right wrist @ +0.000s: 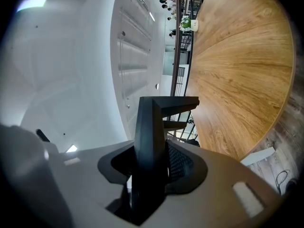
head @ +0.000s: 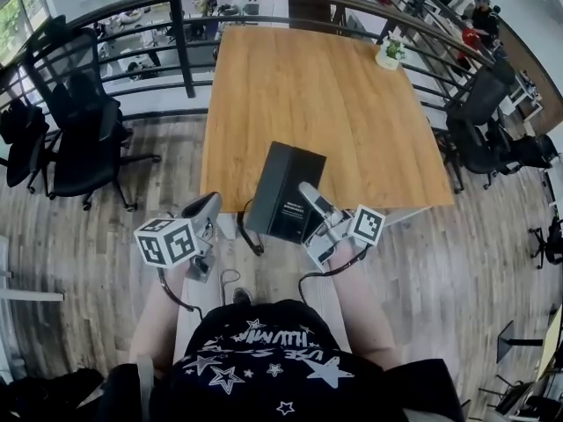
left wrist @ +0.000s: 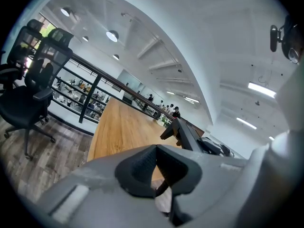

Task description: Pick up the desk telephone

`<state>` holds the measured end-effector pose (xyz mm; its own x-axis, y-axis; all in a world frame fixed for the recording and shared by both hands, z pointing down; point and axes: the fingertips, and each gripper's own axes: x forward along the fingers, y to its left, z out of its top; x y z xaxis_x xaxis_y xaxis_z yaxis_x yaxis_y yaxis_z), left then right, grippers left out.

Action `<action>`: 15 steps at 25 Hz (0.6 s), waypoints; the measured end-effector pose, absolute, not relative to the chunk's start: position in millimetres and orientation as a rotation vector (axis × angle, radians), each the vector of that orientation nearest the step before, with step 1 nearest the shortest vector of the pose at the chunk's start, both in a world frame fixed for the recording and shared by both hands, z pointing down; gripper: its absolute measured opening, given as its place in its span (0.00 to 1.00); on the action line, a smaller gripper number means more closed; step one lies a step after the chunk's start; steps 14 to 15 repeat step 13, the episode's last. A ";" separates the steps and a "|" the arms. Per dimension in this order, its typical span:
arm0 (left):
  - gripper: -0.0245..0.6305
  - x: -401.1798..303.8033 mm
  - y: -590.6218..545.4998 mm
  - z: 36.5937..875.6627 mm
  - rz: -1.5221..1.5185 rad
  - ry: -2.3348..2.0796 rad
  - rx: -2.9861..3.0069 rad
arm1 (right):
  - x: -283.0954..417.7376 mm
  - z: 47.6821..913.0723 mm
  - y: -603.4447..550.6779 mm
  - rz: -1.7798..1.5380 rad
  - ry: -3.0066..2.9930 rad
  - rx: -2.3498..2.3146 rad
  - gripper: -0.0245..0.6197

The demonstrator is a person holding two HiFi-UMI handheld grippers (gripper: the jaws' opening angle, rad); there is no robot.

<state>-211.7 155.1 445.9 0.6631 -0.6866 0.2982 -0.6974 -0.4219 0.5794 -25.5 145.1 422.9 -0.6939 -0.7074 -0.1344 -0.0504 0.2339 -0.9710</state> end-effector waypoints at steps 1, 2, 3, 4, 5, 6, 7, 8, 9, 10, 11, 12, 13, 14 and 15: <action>0.04 -208.7 154.7 444.9 0.017 -1.069 2.189 | -21.7 421.2 144.9 -1.492 1.941 -0.684 0.29; 0.04 -205.4 154.7 443.7 0.014 -1.076 2.189 | -17.3 418.9 144.9 -1.485 1.940 -0.678 0.29; 0.04 -201.5 155.4 442.1 0.012 -1.083 2.190 | -12.4 416.2 145.3 -1.479 1.939 -0.674 0.29; 0.04 -196.7 157.0 439.8 0.009 -1.087 2.190 | -7.0 413.1 146.5 -1.473 1.937 -0.673 0.29; 0.04 -191.1 159.7 437.1 0.006 -1.089 2.191 | -1.1 410.0 148.4 -1.470 1.934 -0.671 0.29; 0.04 -185.2 163.1 434.4 0.004 -1.092 2.193 | 4.8 407.5 150.8 -1.470 1.930 -0.669 0.29; 0.04 -179.6 166.6 431.9 0.003 -1.096 2.197 | 10.8 405.5 153.4 -1.470 1.926 -0.666 0.29; 0.04 -174.1 169.5 429.4 0.004 -1.101 2.200 | 16.7 403.5 155.7 -1.471 1.922 -0.661 0.29; 0.04 -168.3 171.7 427.1 0.004 -1.107 2.203 | 22.6 401.0 157.6 -1.470 1.919 -0.655 0.29; 0.04 -161.7 173.9 424.9 0.004 -1.110 2.204 | 28.7 398.2 159.4 -1.470 1.918 -0.650 0.29; 0.04 -154.2 176.4 423.0 0.004 -1.111 2.203 | 35.0 395.5 161.5 -1.470 1.918 -0.645 0.29; 0.04 -146.3 179.4 421.3 0.005 -1.109 2.203 | 41.4 393.2 163.7 -1.471 1.920 -0.642 0.29; 0.04 -138.2 182.6 419.7 0.008 -1.107 2.202 | 47.8 391.0 166.1 -1.473 1.921 -0.640 0.29; 0.04 -138.2 182.6 419.7 0.008 -1.107 2.202 | 47.8 391.0 166.1 -1.473 1.921 -0.640 0.29; 0.04 -138.2 182.6 419.7 0.008 -1.107 2.202 | 47.8 391.0 166.1 -1.473 1.921 -0.640 0.29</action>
